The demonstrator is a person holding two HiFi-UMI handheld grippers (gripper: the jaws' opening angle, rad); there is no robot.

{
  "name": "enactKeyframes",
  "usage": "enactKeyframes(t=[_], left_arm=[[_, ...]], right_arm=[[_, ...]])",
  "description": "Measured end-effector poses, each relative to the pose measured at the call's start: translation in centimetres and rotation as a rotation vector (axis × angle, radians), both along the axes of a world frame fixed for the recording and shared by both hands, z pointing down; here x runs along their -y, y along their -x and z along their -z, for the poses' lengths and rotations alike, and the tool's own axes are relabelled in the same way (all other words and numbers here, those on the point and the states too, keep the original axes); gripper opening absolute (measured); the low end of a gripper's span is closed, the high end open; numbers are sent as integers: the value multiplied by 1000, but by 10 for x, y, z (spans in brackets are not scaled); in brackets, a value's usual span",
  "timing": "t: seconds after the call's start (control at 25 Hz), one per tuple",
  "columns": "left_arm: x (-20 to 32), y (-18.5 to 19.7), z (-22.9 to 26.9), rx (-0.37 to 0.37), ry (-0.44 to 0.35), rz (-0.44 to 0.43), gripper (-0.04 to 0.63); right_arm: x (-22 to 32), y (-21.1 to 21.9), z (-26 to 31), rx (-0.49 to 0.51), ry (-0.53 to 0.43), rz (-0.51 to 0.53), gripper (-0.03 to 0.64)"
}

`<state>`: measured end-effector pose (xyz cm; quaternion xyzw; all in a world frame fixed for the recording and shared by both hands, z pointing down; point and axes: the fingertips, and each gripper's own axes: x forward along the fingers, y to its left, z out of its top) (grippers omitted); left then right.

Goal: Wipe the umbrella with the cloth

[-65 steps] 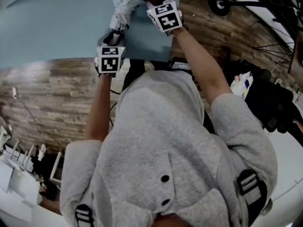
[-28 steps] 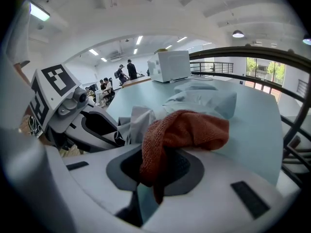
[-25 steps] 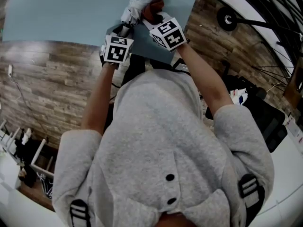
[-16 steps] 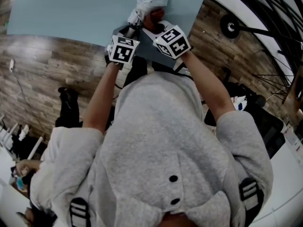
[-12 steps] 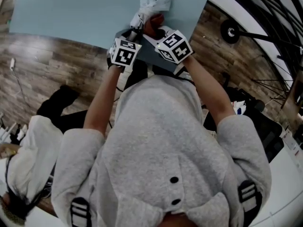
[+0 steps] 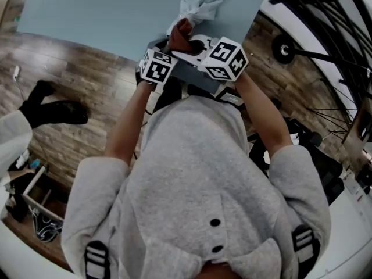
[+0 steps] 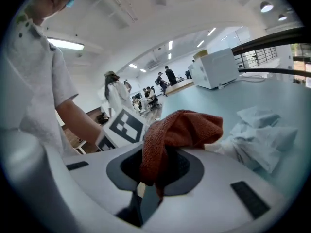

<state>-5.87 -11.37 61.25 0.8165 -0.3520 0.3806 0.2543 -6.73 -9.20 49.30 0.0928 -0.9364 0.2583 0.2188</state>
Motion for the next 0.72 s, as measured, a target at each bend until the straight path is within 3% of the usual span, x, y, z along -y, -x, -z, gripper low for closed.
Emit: enactKeyframes(t=[0.12, 0.2, 0.32, 0.44, 0.72], left_arm=[[1, 1, 0, 0, -1, 2, 155], [3, 0, 2, -4, -8, 3, 155], [0, -1, 2, -3, -7, 2, 155], [-1, -2, 1, -4, 0, 1, 155], [-1, 1, 0, -14, 1, 3, 155]], right_arm=[[11, 7, 25, 106, 26, 27, 75], [26, 3, 20, 116, 62, 4, 75], [49, -9, -20, 1, 105, -57, 75], [70, -24, -49, -129, 76, -124, 75], [104, -41, -46, -298, -108, -189, 78]])
